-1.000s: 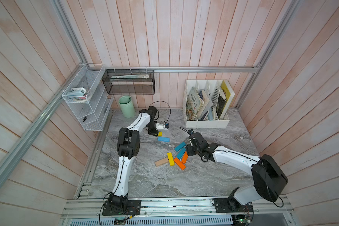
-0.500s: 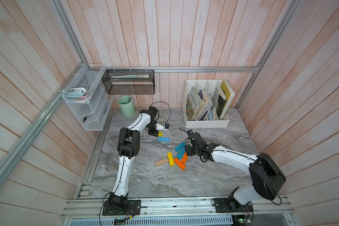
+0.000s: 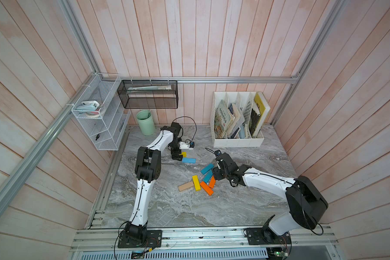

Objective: Assemble a giraffe with building blocks
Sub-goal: Place the building block at the center of the board.

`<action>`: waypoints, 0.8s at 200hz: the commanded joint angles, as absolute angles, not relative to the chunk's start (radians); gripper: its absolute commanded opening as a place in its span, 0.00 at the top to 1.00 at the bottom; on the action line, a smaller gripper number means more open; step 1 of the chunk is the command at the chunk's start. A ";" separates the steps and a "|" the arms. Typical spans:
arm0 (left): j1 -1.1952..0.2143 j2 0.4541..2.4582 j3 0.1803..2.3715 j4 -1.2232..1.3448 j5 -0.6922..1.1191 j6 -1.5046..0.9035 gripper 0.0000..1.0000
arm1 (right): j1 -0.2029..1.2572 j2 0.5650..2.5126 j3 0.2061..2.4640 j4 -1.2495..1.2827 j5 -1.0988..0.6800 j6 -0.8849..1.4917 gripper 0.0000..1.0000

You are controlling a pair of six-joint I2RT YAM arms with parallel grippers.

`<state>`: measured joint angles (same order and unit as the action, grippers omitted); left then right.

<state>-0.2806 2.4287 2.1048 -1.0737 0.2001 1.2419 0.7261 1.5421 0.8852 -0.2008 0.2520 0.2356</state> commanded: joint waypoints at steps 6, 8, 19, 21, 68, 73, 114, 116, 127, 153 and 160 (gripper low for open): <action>-0.286 2.391 2.103 -1.071 0.178 1.234 0.00 | 0.737 1.559 0.909 -0.196 0.246 0.243 0.26; -0.287 2.386 2.103 -1.073 0.178 1.231 0.00 | 0.737 1.559 0.910 -0.197 0.247 0.243 0.27; -0.295 2.354 2.103 -1.086 0.171 1.222 0.00 | 0.741 1.558 0.923 -0.206 0.248 0.243 0.26; -0.297 2.347 2.103 -1.089 0.168 1.218 0.00 | 0.742 1.557 0.924 -0.209 0.250 0.242 0.27; -0.378 2.134 2.111 -1.023 -0.018 0.963 0.00 | 0.804 1.598 1.095 -0.313 0.324 0.118 0.26; -0.387 2.103 2.101 -0.997 -0.041 0.915 0.00 | 0.805 1.612 1.117 -0.321 0.321 0.109 0.26; -0.393 1.848 2.002 -0.764 -0.048 0.173 0.00 | 0.751 1.814 1.386 -0.447 0.278 0.088 0.26; -0.389 1.843 2.001 -0.772 -0.023 0.153 0.00 | 0.749 1.821 1.395 -0.447 0.273 0.088 0.26; -0.370 1.813 1.961 -0.787 0.092 0.085 0.00 | 0.736 1.848 1.433 -0.443 0.240 0.087 0.27; -0.293 1.753 1.748 -0.694 0.280 0.011 0.00 | 0.721 1.897 1.482 -0.419 0.050 0.039 0.27; -0.291 1.732 1.710 -0.686 0.266 -0.006 0.00 | 0.721 1.922 1.509 -0.438 -0.004 0.009 0.27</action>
